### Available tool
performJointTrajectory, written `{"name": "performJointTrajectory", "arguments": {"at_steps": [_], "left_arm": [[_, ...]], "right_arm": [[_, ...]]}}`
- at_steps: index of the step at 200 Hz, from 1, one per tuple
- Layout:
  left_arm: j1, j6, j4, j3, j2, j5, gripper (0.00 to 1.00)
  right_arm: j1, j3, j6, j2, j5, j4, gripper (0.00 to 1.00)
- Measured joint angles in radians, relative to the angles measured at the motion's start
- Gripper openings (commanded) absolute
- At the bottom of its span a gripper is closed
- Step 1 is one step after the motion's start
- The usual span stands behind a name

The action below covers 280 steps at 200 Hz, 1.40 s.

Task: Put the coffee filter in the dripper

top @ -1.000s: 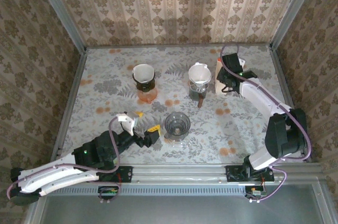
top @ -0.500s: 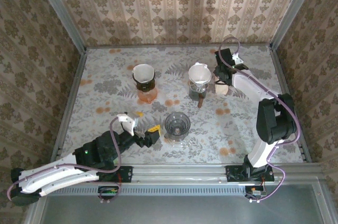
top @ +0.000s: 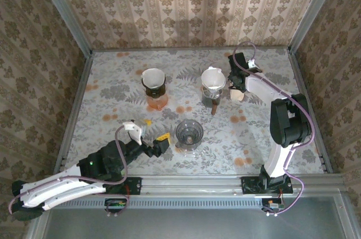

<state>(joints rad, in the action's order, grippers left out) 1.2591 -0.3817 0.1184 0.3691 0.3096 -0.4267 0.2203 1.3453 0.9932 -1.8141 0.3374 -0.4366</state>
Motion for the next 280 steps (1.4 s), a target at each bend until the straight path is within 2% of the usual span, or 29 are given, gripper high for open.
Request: {"name": "performJointTrajectory", "arguments": {"at_steps": [38, 86, 124, 148, 186, 231, 256, 280], "left_arm": [[-0.004, -0.011, 0.0, -0.004, 0.0, 0.0, 1.0], [-0.005, -0.018, 0.0, -0.007, 0.0, 0.0, 1.0], [-0.005, -0.019, -0.001, -0.01, 0.0, 0.0, 1.0], [-0.01, -0.019, -0.002, -0.01, -0.001, 0.003, 1.0], [-0.011, -0.019, -0.015, -0.01, -0.001, 0.003, 1.0], [-0.013, -0.019, -0.015, -0.011, 0.0, 0.003, 1.0], [-0.018, -0.019, -0.015, -0.011, -0.001, 0.003, 1.0], [-0.018, -0.019, -0.014, -0.011, -0.002, 0.003, 1.0]], "right_arm": [[0.0, 0.0, -0.011, 0.002, 0.0, 0.006, 0.03], [0.0, -0.023, -0.051, 0.104, 0.026, 0.012, 0.0], [0.0, -0.114, -0.086, 0.331, 0.056, 0.023, 0.0], [0.0, -0.217, -0.107, 0.536, 0.06, 0.03, 0.0], [0.014, -0.315, -0.185, 0.838, 0.009, -0.006, 0.0], [0.152, -0.311, -0.361, 1.009, -0.218, -0.152, 0.0], [0.291, -0.243, -0.445, 0.99, -0.318, -0.295, 0.0], [0.457, -0.132, -0.498, 0.927, -0.35, -0.415, 0.0]]}}
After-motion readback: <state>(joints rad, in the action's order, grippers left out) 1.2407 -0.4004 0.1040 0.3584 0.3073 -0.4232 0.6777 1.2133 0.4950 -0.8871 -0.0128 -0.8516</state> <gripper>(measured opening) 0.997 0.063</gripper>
